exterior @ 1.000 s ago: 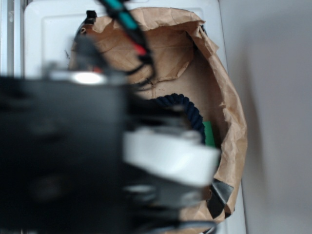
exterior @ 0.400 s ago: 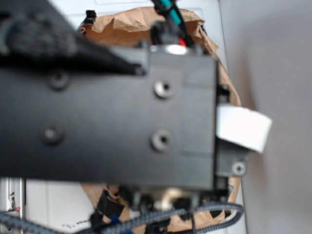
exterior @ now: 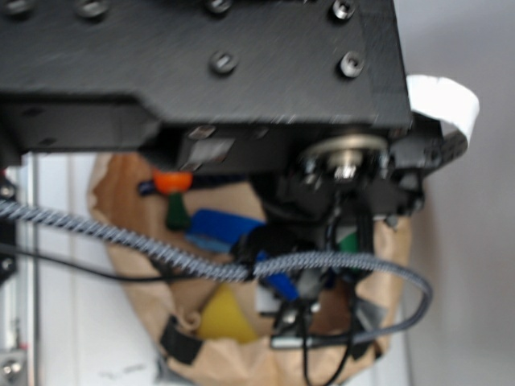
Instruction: Grab the green sponge.
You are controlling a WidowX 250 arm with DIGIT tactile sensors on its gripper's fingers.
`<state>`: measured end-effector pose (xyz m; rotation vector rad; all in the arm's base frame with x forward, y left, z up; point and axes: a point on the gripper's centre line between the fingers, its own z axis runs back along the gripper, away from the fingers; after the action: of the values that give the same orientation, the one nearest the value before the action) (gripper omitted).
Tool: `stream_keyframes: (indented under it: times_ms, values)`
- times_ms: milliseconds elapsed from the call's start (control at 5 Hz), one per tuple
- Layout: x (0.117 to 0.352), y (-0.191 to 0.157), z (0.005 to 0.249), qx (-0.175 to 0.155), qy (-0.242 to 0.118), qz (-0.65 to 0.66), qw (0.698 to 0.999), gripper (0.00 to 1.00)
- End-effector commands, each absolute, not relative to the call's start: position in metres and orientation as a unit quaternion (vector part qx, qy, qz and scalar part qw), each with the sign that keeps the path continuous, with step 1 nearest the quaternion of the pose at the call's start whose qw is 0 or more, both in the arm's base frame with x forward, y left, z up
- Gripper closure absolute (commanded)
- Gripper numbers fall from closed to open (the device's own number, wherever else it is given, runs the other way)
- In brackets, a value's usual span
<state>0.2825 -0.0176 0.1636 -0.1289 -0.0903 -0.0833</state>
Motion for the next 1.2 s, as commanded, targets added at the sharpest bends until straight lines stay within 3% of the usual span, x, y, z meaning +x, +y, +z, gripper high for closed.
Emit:
stream_keyframes:
  times_ms: [0,400,600,800,1000]
  values:
    - [0.273,-0.003,0.137,-0.036,-0.066,-0.065,0.995,0.00]
    - [0.266,-0.021,0.094,0.025,-0.072,-0.098,0.992,0.00]
    - [0.262,-0.034,0.080,0.025,-0.062,-0.133,0.989,0.00]
    - [0.261,-0.045,0.072,0.008,-0.039,-0.163,0.986,0.00]
    - [0.255,-0.051,0.077,-0.038,-0.013,-0.208,0.977,0.00]
